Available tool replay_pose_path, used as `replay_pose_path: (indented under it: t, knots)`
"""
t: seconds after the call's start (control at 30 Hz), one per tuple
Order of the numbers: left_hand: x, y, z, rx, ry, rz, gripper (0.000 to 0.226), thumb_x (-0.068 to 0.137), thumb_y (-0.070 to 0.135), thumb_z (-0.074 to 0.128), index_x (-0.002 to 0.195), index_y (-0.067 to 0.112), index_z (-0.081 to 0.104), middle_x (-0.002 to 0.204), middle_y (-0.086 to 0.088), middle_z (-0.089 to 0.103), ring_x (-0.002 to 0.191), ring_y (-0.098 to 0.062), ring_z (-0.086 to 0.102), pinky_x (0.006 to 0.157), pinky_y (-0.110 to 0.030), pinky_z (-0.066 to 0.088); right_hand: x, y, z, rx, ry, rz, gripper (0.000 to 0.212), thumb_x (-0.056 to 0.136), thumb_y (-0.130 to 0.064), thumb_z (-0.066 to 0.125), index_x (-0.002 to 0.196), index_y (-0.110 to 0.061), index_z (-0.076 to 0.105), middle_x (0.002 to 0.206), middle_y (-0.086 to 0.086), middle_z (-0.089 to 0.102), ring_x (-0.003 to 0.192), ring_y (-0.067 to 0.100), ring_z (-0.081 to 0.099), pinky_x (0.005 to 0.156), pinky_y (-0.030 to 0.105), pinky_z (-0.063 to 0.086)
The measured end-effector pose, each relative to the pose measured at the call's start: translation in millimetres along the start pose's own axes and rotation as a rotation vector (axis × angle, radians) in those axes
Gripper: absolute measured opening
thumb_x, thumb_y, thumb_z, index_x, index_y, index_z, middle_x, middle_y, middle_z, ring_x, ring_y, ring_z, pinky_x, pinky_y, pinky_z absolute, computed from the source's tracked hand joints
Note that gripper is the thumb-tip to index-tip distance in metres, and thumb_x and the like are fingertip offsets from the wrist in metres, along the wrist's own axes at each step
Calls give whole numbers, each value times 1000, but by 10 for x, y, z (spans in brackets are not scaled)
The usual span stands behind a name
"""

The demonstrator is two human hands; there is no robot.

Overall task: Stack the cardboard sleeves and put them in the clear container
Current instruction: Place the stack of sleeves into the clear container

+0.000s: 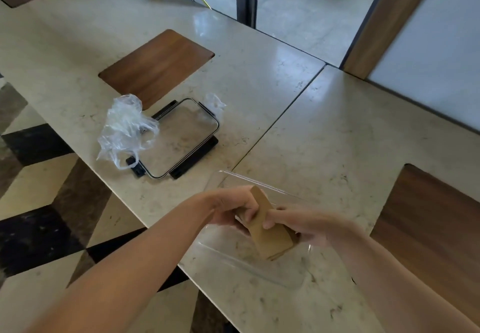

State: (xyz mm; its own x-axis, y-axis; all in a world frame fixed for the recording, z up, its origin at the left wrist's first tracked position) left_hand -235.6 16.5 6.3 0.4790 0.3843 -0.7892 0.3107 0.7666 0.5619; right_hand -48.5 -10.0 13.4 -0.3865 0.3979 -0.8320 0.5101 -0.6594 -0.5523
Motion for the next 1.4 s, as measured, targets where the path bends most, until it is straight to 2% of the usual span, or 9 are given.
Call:
replay_pose_path:
  t: [0.17,0.33,0.43,0.53,0.77,0.97,1.17,1.3,1.4]
  knots:
    - [143,104,110,99,-17,-44,60,48,-9,50,98,16,71,84,-9,75,73,-26,77,61,-40,63,-100,98,-59,26,20,2,61,56,-41,78,114,-27,69,114,-1,76,108,14,70,91,27,57]
    - [100,77,43,134,2,-82,60,49,-8,51,96,21,75,89,-8,79,81,-26,79,67,-40,64,-31,135,54,32,34,-25,59,54,-48,78,111,-32,70,99,-12,79,92,2,73,68,14,57]
    - [41,33,20,160,30,-109,73,51,-9,53,116,19,67,120,-18,63,105,-38,66,68,-41,64,43,182,185,47,40,-23,64,60,-43,79,121,-28,68,115,-1,78,110,15,72,100,34,59]
    - [-28,-13,-10,109,62,-109,87,54,-10,55,134,24,57,128,-20,56,111,-41,62,69,-45,65,110,221,289,74,39,-39,73,56,-43,79,125,-22,66,123,8,76,117,26,70,108,50,52]
    - [-209,-205,-42,-97,211,53,88,66,-1,64,148,23,44,138,-20,52,118,-37,59,67,-38,62,235,290,352,324,31,-91,52,65,-30,80,114,-17,69,102,6,82,96,20,78,84,38,64]
    - [-273,-429,177,-216,436,153,23,95,29,64,115,18,70,104,-6,71,92,-20,66,71,-33,60,395,261,521,575,140,-142,51,61,-29,78,108,-11,70,87,7,80,86,24,73,82,38,59]
    - [-319,-496,111,-234,530,171,33,100,53,54,105,29,76,97,-6,81,91,-27,76,81,-45,64,486,57,868,596,247,-177,91,44,-44,82,128,-15,58,101,4,79,84,15,74,52,22,55]
    - [-315,-464,36,-131,531,147,40,101,60,51,114,29,73,112,-7,77,103,-24,73,84,-39,61,490,-28,929,504,264,-178,62,60,-48,77,114,-19,71,91,-1,82,80,13,77,58,26,59]
    - [-292,-475,23,-100,524,134,48,100,60,52,125,24,71,116,-6,76,107,-23,72,94,-42,60,499,-62,938,462,300,-145,61,63,-51,72,114,-18,73,113,12,75,99,26,75,83,42,65]
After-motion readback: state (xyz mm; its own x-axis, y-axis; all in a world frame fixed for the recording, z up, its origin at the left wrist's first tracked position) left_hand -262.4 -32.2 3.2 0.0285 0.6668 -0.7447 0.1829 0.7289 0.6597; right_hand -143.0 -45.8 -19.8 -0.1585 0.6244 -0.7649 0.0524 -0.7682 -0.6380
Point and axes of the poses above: each hand's wrist, its own x-axis towards the middle knuckle, its own z-axis out of the palm, y = z × x, the point moved 1 cm from there along x, towards the middle knuckle
